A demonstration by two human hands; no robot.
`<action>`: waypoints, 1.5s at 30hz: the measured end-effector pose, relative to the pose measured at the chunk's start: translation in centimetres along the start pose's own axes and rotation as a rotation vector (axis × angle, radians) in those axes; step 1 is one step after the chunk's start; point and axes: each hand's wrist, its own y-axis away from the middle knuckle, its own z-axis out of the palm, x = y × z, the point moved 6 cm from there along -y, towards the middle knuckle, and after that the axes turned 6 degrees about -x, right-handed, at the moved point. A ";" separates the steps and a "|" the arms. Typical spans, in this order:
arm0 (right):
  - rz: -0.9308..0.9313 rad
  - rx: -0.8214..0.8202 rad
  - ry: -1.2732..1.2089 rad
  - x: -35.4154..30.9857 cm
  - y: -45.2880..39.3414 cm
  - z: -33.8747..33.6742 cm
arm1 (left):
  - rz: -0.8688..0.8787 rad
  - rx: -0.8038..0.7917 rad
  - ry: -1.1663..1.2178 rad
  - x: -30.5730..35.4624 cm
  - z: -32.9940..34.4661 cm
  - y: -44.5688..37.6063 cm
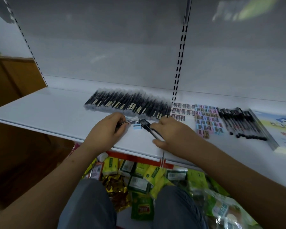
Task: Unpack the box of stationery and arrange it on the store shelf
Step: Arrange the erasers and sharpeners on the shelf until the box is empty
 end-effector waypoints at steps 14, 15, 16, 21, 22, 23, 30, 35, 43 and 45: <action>0.234 -0.023 -0.043 -0.1 -5.1 -0.7 | 0.001 -0.024 -0.008 0.5 -0.1 0.1; 0.246 -0.029 -0.045 -0.2 -5.2 -0.8 | -0.006 -0.022 -0.010 0.4 -0.1 0.1; 0.252 -0.033 -0.038 -0.2 -5.2 -0.9 | -0.014 -0.018 -0.012 0.4 -0.2 0.1; 0.254 -0.109 0.110 -0.5 -5.0 -0.8 | -0.051 -0.001 -0.034 0.8 -0.6 0.0; 0.250 -0.101 0.126 -0.5 -5.0 -0.9 | -0.061 0.002 -0.039 0.9 -0.6 0.0; 0.249 -0.093 0.119 -0.4 -4.9 -0.9 | -0.070 0.006 -0.038 0.9 -0.7 0.1; 0.418 0.172 -0.401 6.7 -0.5 -4.4 | -0.084 0.109 0.102 3.4 -1.8 -1.6; 0.848 0.275 -0.302 18.2 7.4 -5.1 | -0.079 0.006 0.029 5.6 -0.1 -6.1; 0.898 0.142 -0.005 21.5 9.7 0.5 | -0.080 0.043 0.013 7.0 1.8 -10.5; 0.856 0.160 -0.053 21.5 9.7 1.4 | -0.091 0.005 -0.007 6.7 2.3 -11.2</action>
